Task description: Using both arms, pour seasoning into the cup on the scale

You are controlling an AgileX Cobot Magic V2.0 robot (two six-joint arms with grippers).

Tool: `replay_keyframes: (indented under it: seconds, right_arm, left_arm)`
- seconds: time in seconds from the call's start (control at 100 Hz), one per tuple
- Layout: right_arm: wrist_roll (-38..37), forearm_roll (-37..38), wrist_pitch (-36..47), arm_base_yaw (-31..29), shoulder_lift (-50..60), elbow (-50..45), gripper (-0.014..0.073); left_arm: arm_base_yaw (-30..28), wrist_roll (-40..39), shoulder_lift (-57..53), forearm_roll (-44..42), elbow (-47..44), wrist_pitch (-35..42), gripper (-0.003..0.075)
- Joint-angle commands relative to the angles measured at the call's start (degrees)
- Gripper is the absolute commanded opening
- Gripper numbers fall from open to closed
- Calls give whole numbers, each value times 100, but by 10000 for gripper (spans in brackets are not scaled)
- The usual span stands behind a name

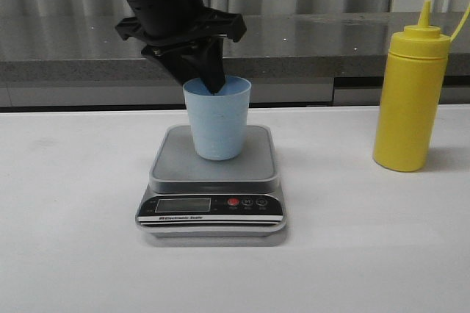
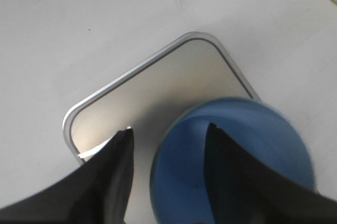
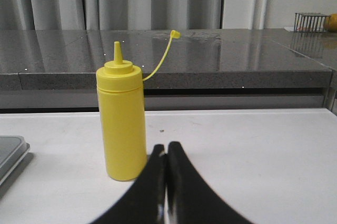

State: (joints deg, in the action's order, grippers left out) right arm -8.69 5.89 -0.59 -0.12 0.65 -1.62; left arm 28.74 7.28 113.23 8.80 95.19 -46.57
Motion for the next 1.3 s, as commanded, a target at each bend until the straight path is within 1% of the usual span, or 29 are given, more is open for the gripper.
replay_keyframes:
  seconds: [0.0,0.12,0.18,0.25,0.36,0.54,0.74,0.88,1.01,1.29]
  right_arm:
    - [12,29,433,-40,116,106,-59]
    - [12,29,433,-40,116,106,-59]
    - [12,29,433,-40,116,106,-59]
    - [12,29,433,-40,116,106,-59]
    - [12,29,433,-40,116,106,-59]
    - [12,29,433,-40,116,106,-59]
    - [12,29,433,-40,116,106,-59]
    - [12,29,433,-40,116,106,-59]
    - [18,29,457,-40,116,106,-59]
    - [18,29,611,-40,116,106,-59]
  left_arm:
    - [37,-151,-534,127,201,206,314]
    - [37,-193,-816,32,190,276,309]
    - [24,-205,-968,9,190,276,279]
    - [-15,-343,-1228,9,110,289,211]
    - [-99,-347,-1726,6,-207,432,110]
    - [-478,-450,-2745,6,-1240,915,-18]
    - [-1022,-450,-4086,6,-2455,1171,-20]
    - [-1272,-450,-4994,6,-3298,1451,-20]
    - [-1379,-450,-5889,-17,-4062,1701,-20]
    - [-1379,-450,-7850,-41,-5639,1948,-20]
